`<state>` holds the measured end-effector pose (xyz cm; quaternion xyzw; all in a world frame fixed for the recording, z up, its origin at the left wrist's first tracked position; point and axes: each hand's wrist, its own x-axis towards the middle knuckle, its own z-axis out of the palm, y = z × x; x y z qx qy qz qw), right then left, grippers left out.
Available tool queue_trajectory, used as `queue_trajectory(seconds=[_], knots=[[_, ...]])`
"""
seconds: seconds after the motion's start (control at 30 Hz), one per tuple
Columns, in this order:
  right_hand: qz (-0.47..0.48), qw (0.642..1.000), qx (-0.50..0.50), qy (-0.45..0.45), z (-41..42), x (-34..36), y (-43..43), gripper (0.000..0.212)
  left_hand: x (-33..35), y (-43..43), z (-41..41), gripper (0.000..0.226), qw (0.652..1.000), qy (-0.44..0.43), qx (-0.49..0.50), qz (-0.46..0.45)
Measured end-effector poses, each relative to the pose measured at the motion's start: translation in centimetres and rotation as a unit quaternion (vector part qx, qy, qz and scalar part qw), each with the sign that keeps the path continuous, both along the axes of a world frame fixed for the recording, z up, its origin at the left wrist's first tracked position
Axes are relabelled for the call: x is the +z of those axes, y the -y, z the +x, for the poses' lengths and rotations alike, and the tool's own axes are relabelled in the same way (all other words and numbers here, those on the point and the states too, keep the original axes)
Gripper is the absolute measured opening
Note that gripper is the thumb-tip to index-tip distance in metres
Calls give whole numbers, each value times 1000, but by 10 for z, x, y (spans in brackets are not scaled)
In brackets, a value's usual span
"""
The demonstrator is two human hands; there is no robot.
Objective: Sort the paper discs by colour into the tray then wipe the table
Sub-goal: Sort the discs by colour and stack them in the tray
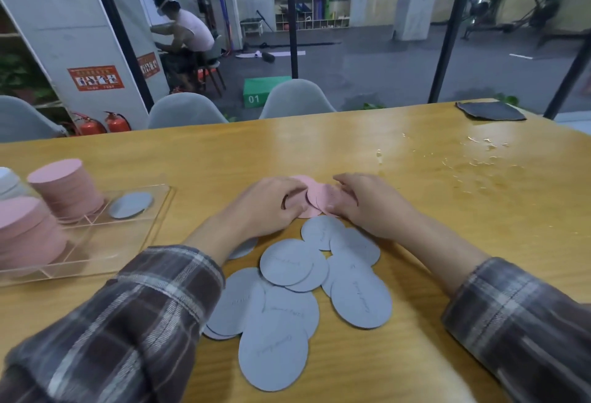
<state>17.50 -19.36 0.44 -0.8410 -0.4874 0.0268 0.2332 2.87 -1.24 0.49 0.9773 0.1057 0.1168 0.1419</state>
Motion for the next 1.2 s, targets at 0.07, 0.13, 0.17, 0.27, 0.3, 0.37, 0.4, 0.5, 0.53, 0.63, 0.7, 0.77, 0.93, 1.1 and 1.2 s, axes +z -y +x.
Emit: queue_trajectory(seconds=[0.07,0.13,0.17,0.27,0.3,0.37,0.4,0.5,0.53,0.63,0.7,0.77,0.93,1.1,1.2], knots=[[-19,1000,-15,17,-3,0,0,66,-3,3,-7,36,999,23,18,-16],[-29,999,-18,27,-4,0,-1,63,-5,7,-9,39,998,38,26,-31],[-29,999,-19,27,-5,0,-1,61,-7,9,-8,43,998,38,32,-32],[4,1000,-20,10,-5,2,0,58,-10,14,-1,50,996,31,76,-37],[21,999,-23,4,-5,2,1,57,-10,14,2,44,994,41,85,-48],[53,998,-31,-9,-5,3,1,53,-10,13,7,32,989,75,97,-88],[67,997,-34,-16,-5,4,1,50,-10,12,8,30,984,90,101,-112],[97,994,-34,-45,-5,6,4,40,-7,14,8,23,967,143,118,-173],[105,992,-33,-57,-4,7,5,36,-5,16,7,20,961,161,125,-189],[129,987,-44,-85,-1,6,10,30,1,15,5,10,949,195,147,-199],[149,981,-59,-109,0,6,11,30,2,13,2,7,947,203,158,-192],[168,975,-72,-129,1,8,13,25,2,11,-1,6,945,216,163,-182],[174,973,-79,-132,0,9,14,10,5,8,-7,5,934,277,142,-174],[168,974,-82,-126,-1,8,13,19,7,10,-6,7,928,250,86,-263],[178,964,-49,-190,-5,9,10,25,4,18,-6,7,939,228,54,-252]])
